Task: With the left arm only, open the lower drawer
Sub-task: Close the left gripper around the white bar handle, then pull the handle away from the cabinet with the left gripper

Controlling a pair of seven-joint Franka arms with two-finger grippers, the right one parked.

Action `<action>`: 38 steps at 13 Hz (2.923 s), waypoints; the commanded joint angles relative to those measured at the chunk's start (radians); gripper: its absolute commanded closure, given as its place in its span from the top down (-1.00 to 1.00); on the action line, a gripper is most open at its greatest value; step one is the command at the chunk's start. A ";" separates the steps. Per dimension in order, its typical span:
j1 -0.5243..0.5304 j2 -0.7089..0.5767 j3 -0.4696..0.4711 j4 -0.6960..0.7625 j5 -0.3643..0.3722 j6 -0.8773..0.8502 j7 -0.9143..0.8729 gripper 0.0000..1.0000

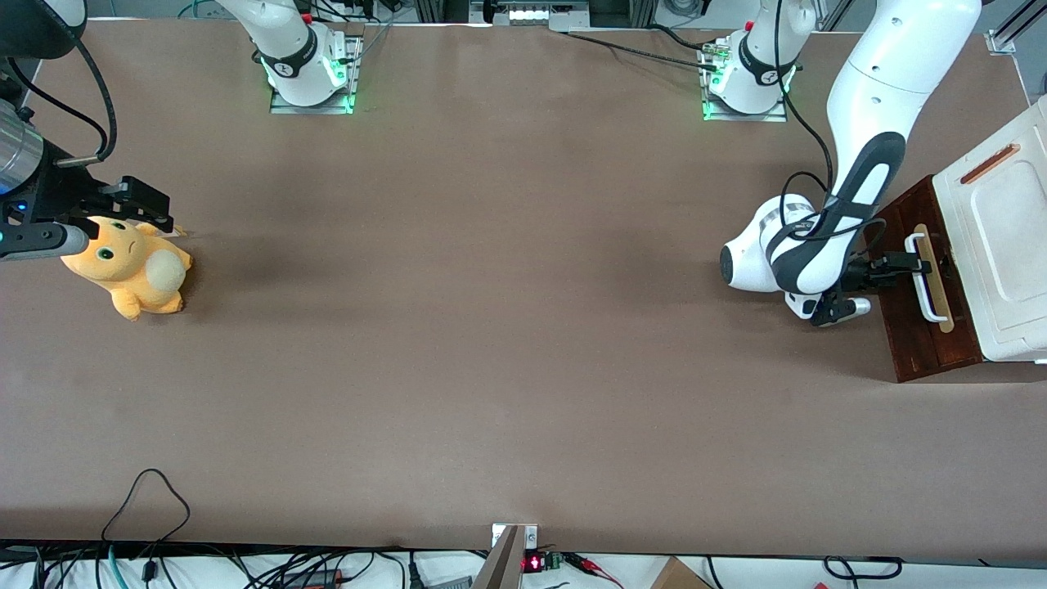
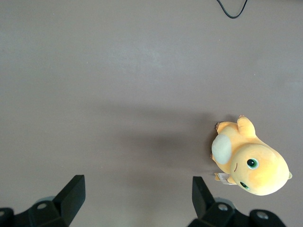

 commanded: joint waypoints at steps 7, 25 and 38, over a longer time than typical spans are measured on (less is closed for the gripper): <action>0.021 0.007 -0.001 -0.026 0.065 -0.045 -0.026 0.39; 0.030 0.010 0.006 -0.023 0.066 -0.045 -0.025 -0.86; -0.039 0.010 -0.169 -0.012 0.020 -0.128 -0.029 -0.93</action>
